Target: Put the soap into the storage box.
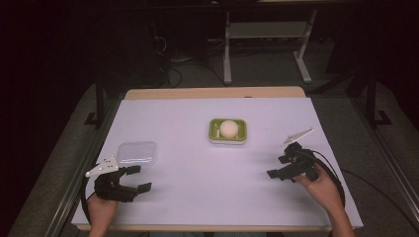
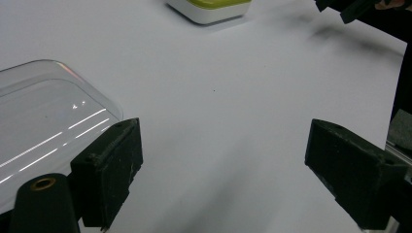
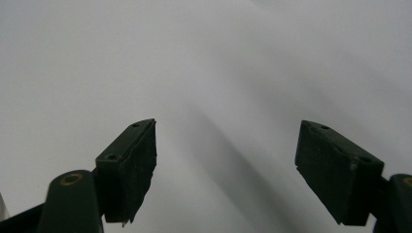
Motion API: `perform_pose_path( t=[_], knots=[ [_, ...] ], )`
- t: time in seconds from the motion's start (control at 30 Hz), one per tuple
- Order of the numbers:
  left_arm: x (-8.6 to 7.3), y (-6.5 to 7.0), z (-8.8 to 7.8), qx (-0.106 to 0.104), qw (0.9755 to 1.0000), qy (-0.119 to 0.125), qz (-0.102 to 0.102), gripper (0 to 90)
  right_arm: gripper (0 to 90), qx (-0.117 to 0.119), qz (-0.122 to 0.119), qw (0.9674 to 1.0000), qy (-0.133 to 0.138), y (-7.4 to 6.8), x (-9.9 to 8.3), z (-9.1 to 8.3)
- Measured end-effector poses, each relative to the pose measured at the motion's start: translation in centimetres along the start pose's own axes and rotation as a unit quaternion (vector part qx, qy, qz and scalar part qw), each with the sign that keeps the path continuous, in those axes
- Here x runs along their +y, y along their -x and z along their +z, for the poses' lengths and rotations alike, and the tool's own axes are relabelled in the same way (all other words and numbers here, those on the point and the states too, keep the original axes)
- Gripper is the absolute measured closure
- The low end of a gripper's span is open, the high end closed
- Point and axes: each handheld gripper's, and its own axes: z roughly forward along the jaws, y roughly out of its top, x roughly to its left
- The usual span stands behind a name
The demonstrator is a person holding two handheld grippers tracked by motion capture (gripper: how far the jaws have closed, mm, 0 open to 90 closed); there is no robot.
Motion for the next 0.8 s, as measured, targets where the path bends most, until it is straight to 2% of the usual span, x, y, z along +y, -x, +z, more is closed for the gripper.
perform_pose_path(
  t=[0.17, 0.8],
  knots=[
    [0.0, 0.0, 0.1, -0.011, 0.9999, -0.005, 0.003, 12.9, 21.3, -0.006, -0.001, 1.0000, 0.004, -0.3, -1.1, -0.2],
    [-0.1, 0.2, 0.3, -0.012, 0.9999, -0.005, 0.003, 12.9, 20.1, 0.000, 0.000, 0.9997, 0.025, -2.5, -4.9, -0.2]
  ],
)
